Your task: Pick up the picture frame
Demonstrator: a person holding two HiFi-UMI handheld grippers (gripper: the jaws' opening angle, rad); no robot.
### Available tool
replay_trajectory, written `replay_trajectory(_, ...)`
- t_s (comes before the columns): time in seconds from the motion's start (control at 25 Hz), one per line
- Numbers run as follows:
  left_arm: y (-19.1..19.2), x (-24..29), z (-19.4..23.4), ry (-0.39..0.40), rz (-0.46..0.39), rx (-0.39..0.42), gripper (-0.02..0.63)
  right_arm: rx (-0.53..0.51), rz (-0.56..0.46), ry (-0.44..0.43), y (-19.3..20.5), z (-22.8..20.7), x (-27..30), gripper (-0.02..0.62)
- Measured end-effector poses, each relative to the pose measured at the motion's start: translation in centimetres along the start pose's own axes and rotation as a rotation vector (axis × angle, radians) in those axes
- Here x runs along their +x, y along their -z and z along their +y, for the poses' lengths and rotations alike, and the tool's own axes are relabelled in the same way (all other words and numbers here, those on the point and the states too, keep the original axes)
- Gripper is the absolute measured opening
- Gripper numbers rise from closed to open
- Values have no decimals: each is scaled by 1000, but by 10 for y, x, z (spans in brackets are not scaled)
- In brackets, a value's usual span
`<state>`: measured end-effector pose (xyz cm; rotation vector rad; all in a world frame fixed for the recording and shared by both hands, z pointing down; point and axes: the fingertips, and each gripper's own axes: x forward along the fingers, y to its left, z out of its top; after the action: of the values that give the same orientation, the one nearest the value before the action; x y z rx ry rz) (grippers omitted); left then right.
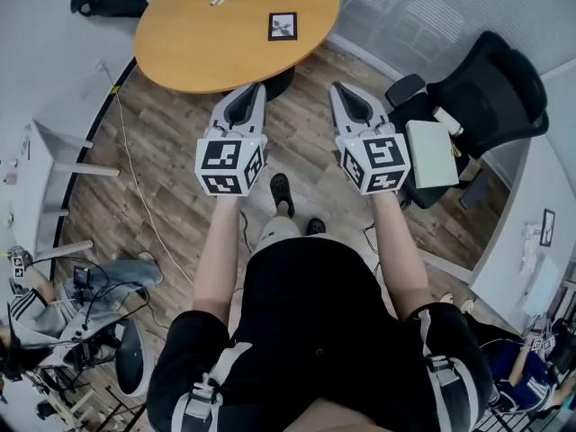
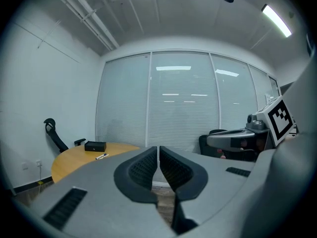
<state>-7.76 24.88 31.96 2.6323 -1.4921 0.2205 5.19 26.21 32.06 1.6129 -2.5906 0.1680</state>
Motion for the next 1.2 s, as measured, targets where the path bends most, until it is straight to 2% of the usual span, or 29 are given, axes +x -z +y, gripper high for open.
replay_trajectory(0.24, -20, 78, 98, 52, 11, -22, 32, -13, 34, 31, -25, -8, 121, 23)
replay_trajectory(0.64, -31, 127, 128, 132, -22, 27, 34, -8, 8, 72, -31, -24, 178, 88)
replay_trajectory(0.72, -28, 137, 143, 148, -16, 24, 65, -3, 16, 79, -28, -22, 195, 106)
replay_trajectory(1.0, -9, 172, 164, 182, 29, -16, 100, 32, 87, 82, -3, -31, 229, 154)
replay_trajectory(1.2, 9, 205, 170, 209, 71, -75, 106, 52, 133, 85, 14, -48, 250, 155)
